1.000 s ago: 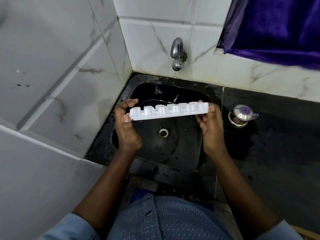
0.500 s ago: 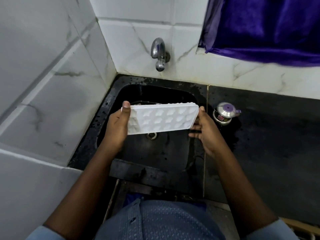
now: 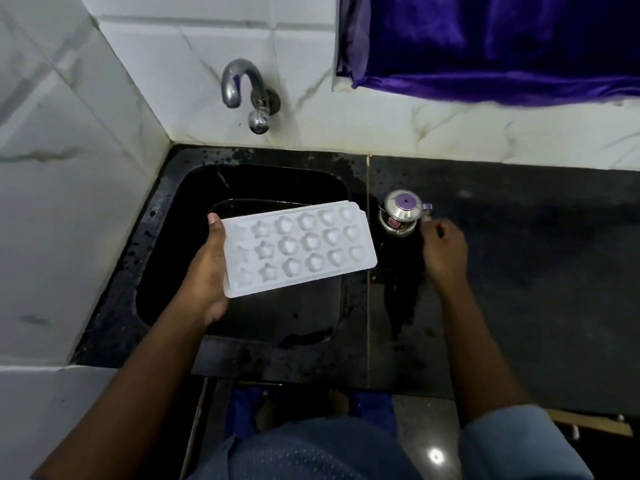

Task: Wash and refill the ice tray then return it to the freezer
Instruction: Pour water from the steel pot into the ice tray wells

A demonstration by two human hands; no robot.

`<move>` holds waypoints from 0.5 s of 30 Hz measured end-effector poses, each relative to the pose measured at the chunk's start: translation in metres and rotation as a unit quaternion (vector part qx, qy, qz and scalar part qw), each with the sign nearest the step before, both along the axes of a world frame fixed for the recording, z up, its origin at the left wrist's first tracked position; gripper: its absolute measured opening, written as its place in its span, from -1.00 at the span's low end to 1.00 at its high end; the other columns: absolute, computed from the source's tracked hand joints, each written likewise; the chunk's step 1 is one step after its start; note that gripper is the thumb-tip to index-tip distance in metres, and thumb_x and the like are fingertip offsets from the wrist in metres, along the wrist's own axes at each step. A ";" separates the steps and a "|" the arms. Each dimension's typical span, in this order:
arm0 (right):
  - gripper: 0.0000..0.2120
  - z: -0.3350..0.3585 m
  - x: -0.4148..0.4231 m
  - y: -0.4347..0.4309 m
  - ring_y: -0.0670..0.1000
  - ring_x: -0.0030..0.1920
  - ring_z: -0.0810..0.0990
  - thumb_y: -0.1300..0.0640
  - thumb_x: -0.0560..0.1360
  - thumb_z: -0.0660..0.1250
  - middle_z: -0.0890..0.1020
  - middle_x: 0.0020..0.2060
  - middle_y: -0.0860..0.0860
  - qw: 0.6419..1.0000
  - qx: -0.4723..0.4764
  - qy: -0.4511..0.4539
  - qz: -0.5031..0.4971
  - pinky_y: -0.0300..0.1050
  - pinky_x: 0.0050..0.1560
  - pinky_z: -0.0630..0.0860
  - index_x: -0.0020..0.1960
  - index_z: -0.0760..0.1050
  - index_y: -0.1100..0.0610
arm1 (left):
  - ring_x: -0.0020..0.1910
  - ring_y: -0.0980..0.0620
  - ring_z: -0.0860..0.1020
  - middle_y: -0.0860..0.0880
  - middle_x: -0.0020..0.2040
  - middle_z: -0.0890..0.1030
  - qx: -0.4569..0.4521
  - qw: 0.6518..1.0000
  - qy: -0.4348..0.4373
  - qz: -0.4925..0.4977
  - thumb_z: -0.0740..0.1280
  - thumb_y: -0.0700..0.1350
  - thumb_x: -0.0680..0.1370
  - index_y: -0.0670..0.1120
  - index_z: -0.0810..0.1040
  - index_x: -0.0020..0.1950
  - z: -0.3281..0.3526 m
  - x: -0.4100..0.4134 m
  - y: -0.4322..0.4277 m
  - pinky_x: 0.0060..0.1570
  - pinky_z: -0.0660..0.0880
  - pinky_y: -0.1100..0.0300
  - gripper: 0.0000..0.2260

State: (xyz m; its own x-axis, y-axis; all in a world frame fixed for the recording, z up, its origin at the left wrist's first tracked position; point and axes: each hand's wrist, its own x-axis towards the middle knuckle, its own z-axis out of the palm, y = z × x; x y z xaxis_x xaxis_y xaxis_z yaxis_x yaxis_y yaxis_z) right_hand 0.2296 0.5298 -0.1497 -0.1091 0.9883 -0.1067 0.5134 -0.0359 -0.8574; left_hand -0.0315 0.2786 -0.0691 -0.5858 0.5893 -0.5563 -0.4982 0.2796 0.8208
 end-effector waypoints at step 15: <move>-0.50 -0.052 -0.009 0.102 0.00 -0.34 0.58 -0.13 0.72 0.13 0.60 -0.38 0.02 0.862 -0.196 0.448 -0.135 -0.16 -0.23 0.48 -0.26 0.52 0.13 | 0.23 -0.15 0.71 -0.11 0.28 0.71 -0.030 0.997 -0.065 -0.023 0.02 0.47 0.62 -0.01 0.60 0.42 -0.017 0.016 0.019 0.20 0.59 -0.14 -0.28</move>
